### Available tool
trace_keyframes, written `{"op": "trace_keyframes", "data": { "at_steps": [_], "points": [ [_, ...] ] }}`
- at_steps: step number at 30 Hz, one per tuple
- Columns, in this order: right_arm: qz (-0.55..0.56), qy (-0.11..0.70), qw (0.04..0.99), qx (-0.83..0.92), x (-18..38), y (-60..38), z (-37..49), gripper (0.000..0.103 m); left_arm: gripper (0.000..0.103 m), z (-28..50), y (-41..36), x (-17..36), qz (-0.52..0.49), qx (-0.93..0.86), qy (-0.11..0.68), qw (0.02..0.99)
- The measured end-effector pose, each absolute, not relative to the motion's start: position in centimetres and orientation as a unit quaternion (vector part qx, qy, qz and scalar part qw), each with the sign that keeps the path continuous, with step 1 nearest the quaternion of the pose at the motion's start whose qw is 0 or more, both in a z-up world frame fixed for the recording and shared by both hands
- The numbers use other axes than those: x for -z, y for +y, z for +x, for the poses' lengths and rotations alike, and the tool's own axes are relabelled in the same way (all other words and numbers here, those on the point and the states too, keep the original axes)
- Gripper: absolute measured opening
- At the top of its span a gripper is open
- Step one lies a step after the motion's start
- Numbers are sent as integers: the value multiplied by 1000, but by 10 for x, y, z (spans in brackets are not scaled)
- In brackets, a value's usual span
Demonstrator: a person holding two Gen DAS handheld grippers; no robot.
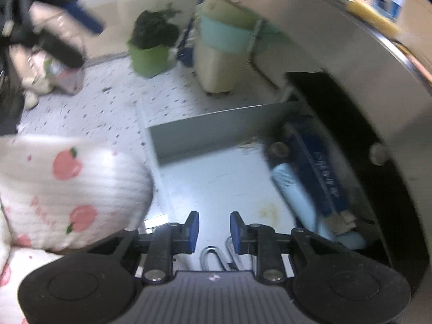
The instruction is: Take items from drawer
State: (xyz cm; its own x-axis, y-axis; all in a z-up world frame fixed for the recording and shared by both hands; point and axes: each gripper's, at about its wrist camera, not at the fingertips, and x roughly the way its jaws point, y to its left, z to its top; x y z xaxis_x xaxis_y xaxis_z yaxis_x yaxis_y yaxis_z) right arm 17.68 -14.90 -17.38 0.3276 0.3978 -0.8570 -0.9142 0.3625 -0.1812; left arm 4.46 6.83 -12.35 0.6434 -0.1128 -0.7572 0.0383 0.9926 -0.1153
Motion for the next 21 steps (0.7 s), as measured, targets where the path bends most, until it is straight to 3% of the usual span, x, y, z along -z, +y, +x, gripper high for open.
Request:
{"op": "trace_keyframes", "data": {
  "at_steps": [3, 11, 15, 21],
  "points": [
    [-342, 388, 751, -410, 173, -161, 201, 29, 92, 48, 68, 124, -41, 44, 417, 907],
    [-333, 480, 726, -362, 227, -181, 244, 31, 92, 63, 64, 129, -31, 55, 420, 905],
    [-344, 500, 709, -360, 255, -185, 251, 45, 92, 75, 65, 135, -30, 55, 431, 900],
    [-366, 515, 679, -374, 285, -185, 258, 47, 92, 93, 66, 143, -32, 56, 442, 895]
  ]
}}
